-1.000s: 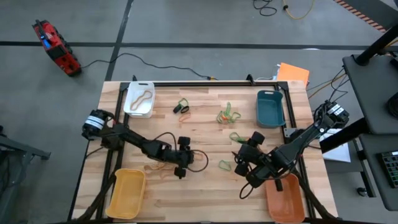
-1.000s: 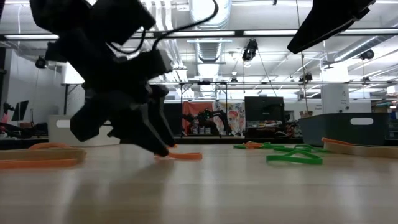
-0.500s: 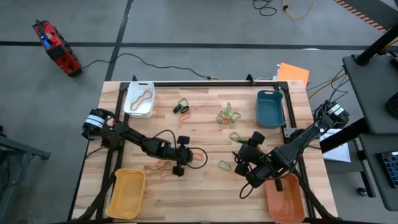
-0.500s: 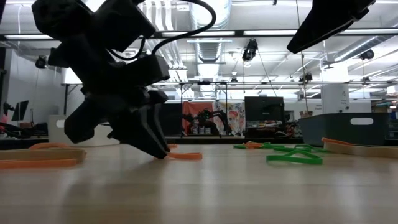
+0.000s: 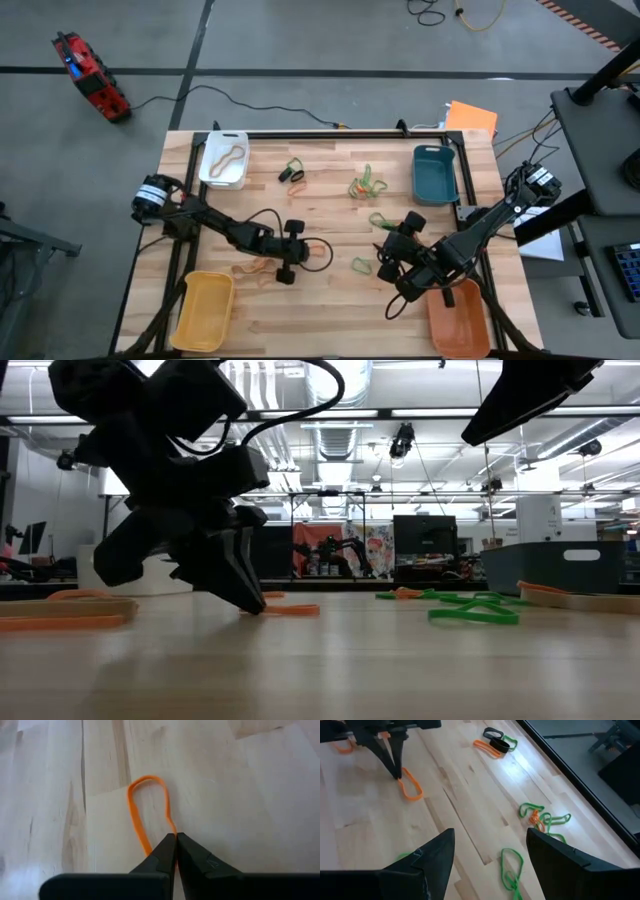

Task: Sort rubber bands into baskets
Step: Put the orange rubber band into the yellow bin

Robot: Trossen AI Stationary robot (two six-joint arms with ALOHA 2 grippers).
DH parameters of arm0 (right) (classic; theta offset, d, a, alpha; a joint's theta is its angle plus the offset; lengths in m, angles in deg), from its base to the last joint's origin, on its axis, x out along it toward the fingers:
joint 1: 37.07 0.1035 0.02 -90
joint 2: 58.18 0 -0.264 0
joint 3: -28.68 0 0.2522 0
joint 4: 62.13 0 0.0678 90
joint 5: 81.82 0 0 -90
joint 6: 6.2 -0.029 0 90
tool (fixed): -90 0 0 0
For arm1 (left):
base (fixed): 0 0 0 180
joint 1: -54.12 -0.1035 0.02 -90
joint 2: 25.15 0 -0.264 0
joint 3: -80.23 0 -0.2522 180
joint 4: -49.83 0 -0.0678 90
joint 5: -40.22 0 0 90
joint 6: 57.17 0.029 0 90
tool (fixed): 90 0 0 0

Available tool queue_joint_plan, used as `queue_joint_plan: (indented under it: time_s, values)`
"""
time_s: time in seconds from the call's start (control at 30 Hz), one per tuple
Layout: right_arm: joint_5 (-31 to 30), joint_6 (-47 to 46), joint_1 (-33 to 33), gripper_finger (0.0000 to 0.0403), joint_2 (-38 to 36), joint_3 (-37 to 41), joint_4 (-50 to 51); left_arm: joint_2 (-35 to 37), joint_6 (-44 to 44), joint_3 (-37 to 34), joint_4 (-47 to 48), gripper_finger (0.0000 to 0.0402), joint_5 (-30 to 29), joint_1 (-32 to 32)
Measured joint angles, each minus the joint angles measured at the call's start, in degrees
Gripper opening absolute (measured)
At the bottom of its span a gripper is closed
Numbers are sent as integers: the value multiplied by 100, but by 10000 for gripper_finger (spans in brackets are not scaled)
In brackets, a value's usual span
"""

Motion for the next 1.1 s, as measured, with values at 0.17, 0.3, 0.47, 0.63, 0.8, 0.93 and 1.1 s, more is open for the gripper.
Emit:
queue_joint_plan:
  time_s: [0.17, 0.3, 0.47, 0.63, 0.8, 0.93, 1.1]
  values:
    - [-2, 44, 0, 238, 0, 0, 2, 368, 0, 0, -30, 0, -2, 121]
    - [-2, 89, 0, 238, 0, 0, 2, 673, 0, 0, -3, 0, 0, 186]
    - [-2, 151, 0, 238, 0, 0, 1, 1075, -3, 5, 81, 0, -2, 279]
    - [-4, 199, 0, 238, 0, 2, 0, 1476, -2, 7, 102, 0, 0, 498]
    - [-4, 199, 0, 238, 0, 11, 2, 2041, -316, 41, 633, 0, 54, 945]
    - [-7, 236, 0, 238, 0, 11, -2, 2451, -1421, 465, 2003, 0, 176, 1376]
    - [-66, 284, 0, 238, 0, 11, -17, 2543, -2722, 1394, 4161, 0, 201, 2076]
